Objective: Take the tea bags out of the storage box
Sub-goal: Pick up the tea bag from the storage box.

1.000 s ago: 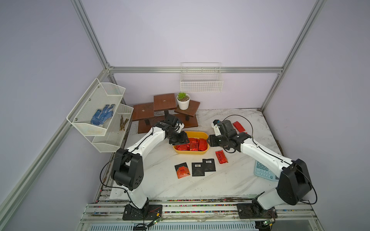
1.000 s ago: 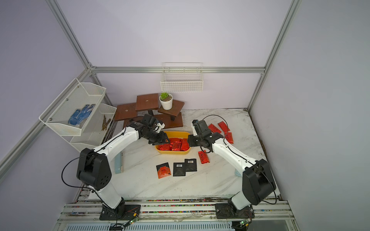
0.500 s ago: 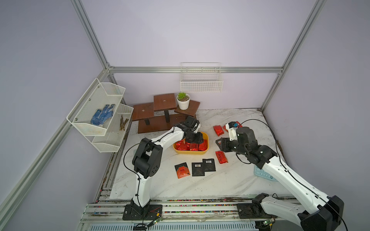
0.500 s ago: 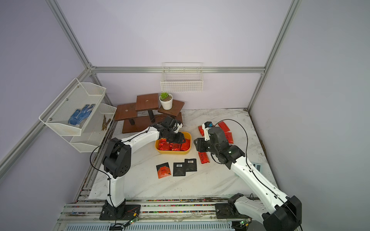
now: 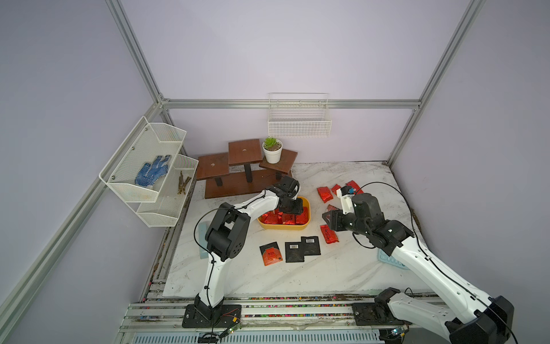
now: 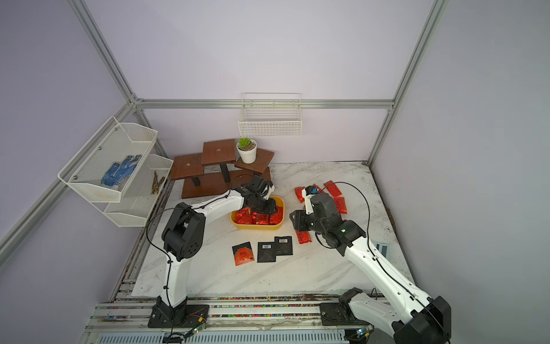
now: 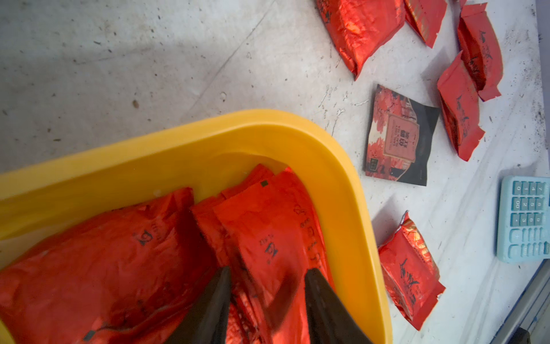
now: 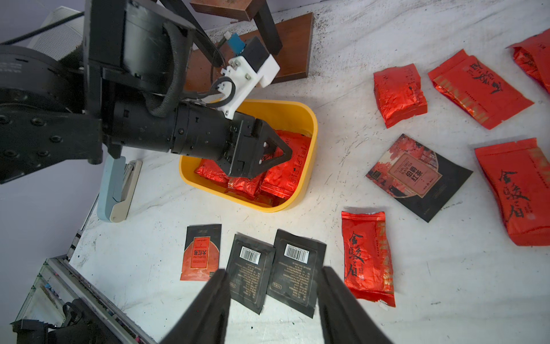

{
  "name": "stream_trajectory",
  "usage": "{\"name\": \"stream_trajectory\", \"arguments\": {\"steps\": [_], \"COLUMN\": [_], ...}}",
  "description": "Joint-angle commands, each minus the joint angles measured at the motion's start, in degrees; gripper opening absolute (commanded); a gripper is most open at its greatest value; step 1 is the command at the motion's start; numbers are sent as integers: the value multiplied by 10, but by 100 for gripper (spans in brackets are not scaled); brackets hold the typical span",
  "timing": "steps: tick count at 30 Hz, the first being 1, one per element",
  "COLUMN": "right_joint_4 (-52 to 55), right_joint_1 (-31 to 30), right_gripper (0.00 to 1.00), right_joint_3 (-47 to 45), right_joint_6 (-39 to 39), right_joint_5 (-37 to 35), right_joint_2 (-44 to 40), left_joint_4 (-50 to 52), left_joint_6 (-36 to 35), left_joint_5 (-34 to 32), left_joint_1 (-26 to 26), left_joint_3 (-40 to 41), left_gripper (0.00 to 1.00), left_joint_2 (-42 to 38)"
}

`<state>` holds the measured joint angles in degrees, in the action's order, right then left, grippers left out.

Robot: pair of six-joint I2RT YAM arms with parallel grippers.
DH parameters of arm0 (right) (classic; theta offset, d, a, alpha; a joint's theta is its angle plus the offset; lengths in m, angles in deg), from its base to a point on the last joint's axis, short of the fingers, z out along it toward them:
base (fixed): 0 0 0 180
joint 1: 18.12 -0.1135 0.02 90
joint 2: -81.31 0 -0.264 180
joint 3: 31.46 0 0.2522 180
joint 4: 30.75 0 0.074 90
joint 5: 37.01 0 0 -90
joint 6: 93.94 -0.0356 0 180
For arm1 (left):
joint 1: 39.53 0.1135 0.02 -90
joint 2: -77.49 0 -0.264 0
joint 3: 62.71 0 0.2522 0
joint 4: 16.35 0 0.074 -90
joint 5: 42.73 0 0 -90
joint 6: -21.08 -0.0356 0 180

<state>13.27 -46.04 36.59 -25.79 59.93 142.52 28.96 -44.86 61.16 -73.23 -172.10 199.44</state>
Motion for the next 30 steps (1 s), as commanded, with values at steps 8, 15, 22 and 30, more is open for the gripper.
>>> {"name": "stream_trajectory", "arguments": {"steps": [8, 15, 22, 30], "right_joint_4": [1, 1, 0, -11], "right_joint_1": [3, 4, 5, 4], "right_gripper": [53, 53, 53, 53], "right_joint_3": [-13, -15, -15, -13], "right_joint_6": [6, 9, 11, 9], "right_joint_5": [-13, -17, -15, -4], "right_joint_2": [-7, -8, -8, 2], "left_joint_4": [-25, -25, -17, 7], "left_joint_6": [6, 6, 4, -10], "left_joint_5": [42, 59, 38, 28], "left_joint_1": [-5, -5, -5, 7], "left_joint_3": [-21, -14, 4, 11], "left_gripper": [13, 0, 0, 0], "left_joint_2": [6, -1, -50, -102]}}
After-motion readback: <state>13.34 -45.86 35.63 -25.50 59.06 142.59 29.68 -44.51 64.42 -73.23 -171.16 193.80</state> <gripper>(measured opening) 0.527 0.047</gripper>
